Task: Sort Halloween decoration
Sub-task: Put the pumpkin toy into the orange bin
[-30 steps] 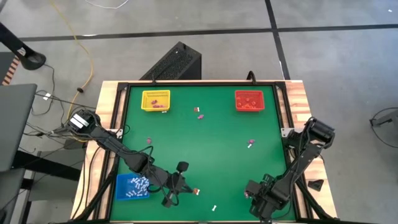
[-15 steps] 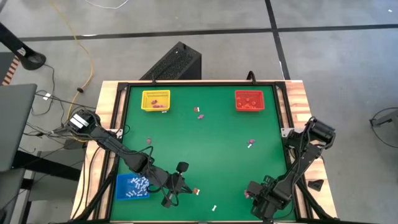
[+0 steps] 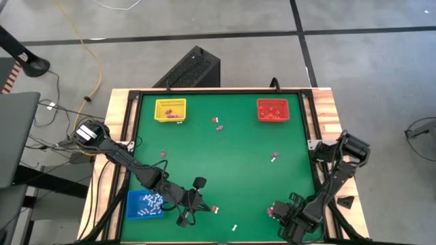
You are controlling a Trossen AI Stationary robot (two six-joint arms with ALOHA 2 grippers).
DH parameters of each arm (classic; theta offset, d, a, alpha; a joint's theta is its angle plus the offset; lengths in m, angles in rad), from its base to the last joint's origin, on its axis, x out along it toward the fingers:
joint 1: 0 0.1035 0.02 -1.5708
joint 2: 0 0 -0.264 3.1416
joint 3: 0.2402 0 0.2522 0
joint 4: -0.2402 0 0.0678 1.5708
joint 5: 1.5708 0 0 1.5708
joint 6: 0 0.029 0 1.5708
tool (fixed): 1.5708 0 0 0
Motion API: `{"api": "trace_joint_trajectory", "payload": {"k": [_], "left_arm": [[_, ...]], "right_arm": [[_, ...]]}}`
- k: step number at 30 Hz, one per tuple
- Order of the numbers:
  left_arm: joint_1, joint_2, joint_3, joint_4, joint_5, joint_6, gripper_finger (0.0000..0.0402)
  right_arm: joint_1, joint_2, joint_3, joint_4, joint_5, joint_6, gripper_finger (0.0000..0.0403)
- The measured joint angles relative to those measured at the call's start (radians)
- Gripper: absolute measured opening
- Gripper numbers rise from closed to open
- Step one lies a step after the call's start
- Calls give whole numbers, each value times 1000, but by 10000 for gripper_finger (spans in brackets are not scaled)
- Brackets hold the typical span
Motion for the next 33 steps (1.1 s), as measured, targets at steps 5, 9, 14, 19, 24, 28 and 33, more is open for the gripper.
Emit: {"api": "trace_joint_trajectory", "payload": {"k": [5, 9, 14, 19, 24, 28, 33], "left_arm": [[2, 0, 0, -5, 0, 5, 0], [2, 0, 0, -6, 0, 11, 0], [2, 0, 0, -7, 0, 11, 0], [2, 0, 0, -16, 2, 10, 0], [2, 0, 0, -16, 2, 22, 0], [3, 0, 0, -16, 2, 26, 0], [3, 0, 0, -16, 2, 27, 0]], "right_arm": [[-11, -4, 34, -30, -6, 2, 145], [-17, -32, 59, -60, 11, 6, 153], [-23, -39, 82, -77, 5, 9, 158], [-35, -39, 84, -94, -16, 9, 166], [-62, -40, 91, -120, -72, -43, 177], [-87, -37, 122, -166, -132, -92, 182], [-102, -38, 187, -274, -143, -126, 181]]}}
